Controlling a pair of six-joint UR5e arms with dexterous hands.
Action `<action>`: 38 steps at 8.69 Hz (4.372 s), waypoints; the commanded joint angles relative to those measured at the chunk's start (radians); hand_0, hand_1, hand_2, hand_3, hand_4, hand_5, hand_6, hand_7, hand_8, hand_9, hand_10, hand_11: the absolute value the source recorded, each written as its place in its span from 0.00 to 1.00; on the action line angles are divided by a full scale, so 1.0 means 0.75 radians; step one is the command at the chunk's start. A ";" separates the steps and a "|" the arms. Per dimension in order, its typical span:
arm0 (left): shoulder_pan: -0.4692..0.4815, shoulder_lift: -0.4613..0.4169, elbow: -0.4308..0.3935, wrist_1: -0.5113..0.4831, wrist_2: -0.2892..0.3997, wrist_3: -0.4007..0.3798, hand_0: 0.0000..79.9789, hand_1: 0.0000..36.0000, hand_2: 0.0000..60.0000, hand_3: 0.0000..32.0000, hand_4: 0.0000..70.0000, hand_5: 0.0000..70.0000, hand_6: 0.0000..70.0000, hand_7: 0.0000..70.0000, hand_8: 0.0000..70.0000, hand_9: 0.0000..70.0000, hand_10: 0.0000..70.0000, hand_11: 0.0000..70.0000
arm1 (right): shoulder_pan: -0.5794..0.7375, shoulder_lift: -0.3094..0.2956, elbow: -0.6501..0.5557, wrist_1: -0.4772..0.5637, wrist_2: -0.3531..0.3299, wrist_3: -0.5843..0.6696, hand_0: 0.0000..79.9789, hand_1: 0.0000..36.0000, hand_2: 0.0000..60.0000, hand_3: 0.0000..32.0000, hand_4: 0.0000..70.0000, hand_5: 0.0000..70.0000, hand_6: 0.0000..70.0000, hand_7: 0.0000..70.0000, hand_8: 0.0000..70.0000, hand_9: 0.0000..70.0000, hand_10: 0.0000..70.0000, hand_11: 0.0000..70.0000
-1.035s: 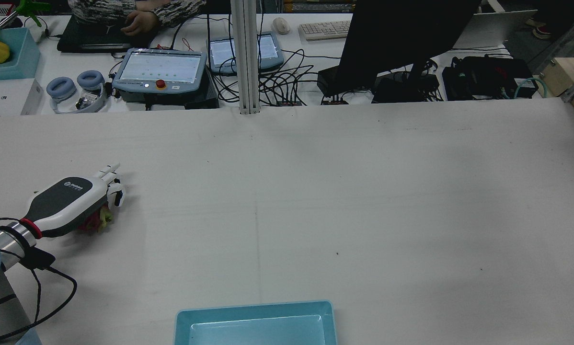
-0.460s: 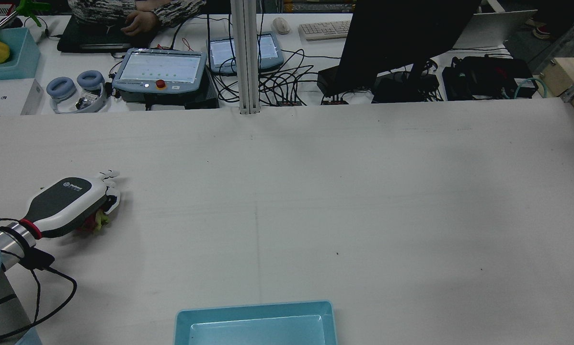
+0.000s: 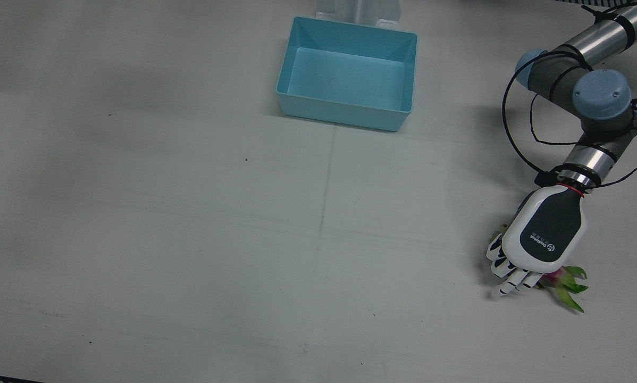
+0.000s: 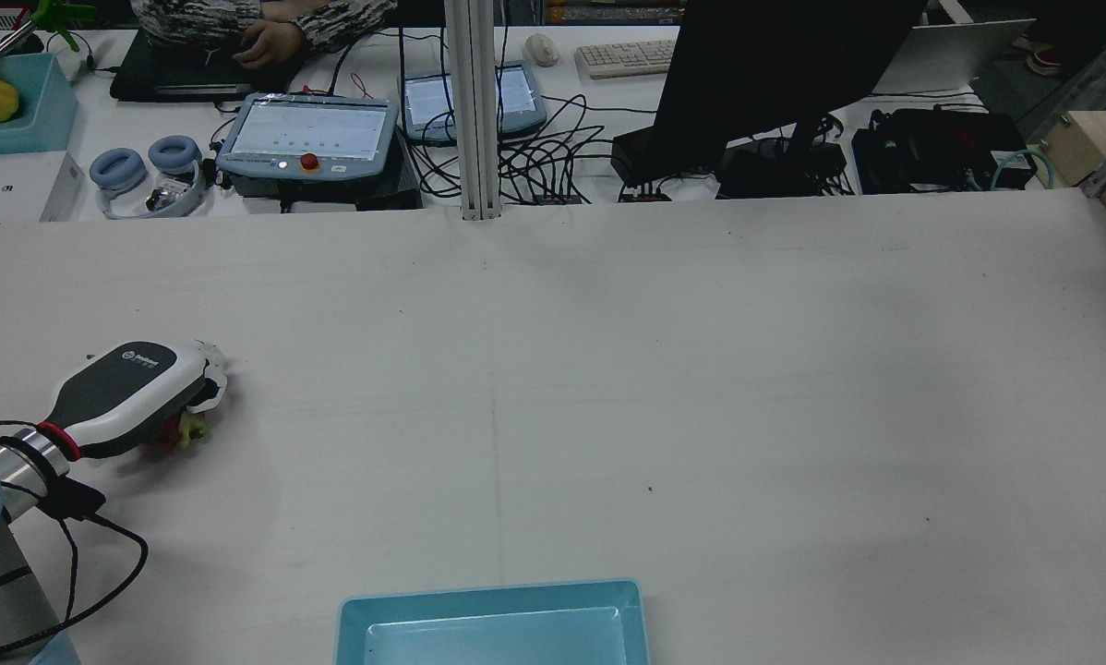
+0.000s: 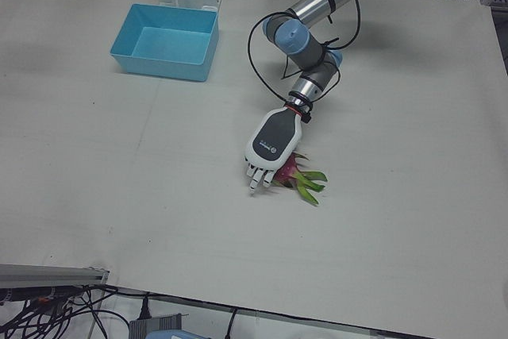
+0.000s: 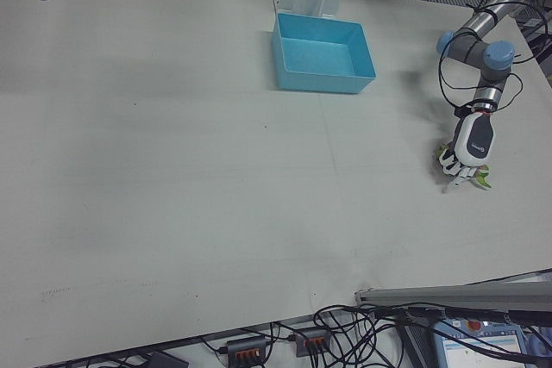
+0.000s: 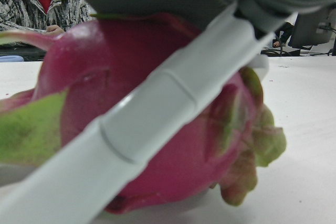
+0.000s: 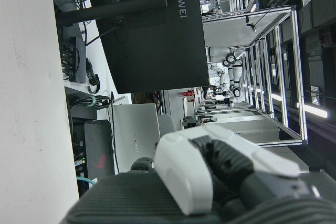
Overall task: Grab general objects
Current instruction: 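Close the left hand's fingers around the dragon fruit, then lift the dragon fruit with the left hand off the table, then carry the dragon fruit with the left hand over the blue tray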
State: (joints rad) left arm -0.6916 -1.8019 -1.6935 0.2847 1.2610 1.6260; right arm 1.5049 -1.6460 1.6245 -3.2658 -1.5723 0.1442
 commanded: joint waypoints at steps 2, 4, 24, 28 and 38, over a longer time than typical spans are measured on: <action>-0.002 0.003 -0.002 -0.030 0.000 -0.002 1.00 1.00 1.00 0.00 0.75 1.00 1.00 1.00 0.99 1.00 1.00 1.00 | 0.000 0.000 0.000 0.000 0.000 0.000 0.00 0.00 0.00 0.00 0.00 0.00 0.00 0.00 0.00 0.00 0.00 0.00; -0.008 0.005 -0.016 -0.048 0.002 -0.008 1.00 1.00 1.00 0.00 0.59 1.00 1.00 1.00 1.00 1.00 1.00 1.00 | 0.000 0.000 0.000 0.000 0.000 0.000 0.00 0.00 0.00 0.00 0.00 0.00 0.00 0.00 0.00 0.00 0.00 0.00; 0.251 -0.498 -0.345 0.042 0.992 -1.031 1.00 1.00 1.00 0.00 1.00 1.00 1.00 1.00 1.00 1.00 1.00 1.00 | 0.000 0.000 0.000 0.000 0.000 0.000 0.00 0.00 0.00 0.00 0.00 0.00 0.00 0.00 0.00 0.00 0.00 0.00; 0.339 -0.514 -0.407 0.044 0.980 -1.090 1.00 1.00 1.00 0.00 1.00 1.00 1.00 1.00 1.00 1.00 1.00 1.00 | 0.000 0.000 0.000 0.000 0.000 0.000 0.00 0.00 0.00 0.00 0.00 0.00 0.00 0.00 0.00 0.00 0.00 0.00; 0.358 -0.314 -0.382 -0.277 0.935 -1.119 1.00 1.00 1.00 0.00 0.00 1.00 0.05 0.49 0.00 0.08 0.39 0.65 | 0.000 0.000 0.000 0.000 0.000 0.000 0.00 0.00 0.00 0.00 0.00 0.00 0.00 0.00 0.00 0.00 0.00 0.00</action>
State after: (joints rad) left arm -0.4065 -2.0793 -1.9829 0.0916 1.9949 0.7883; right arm 1.5048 -1.6460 1.6245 -3.2658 -1.5723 0.1442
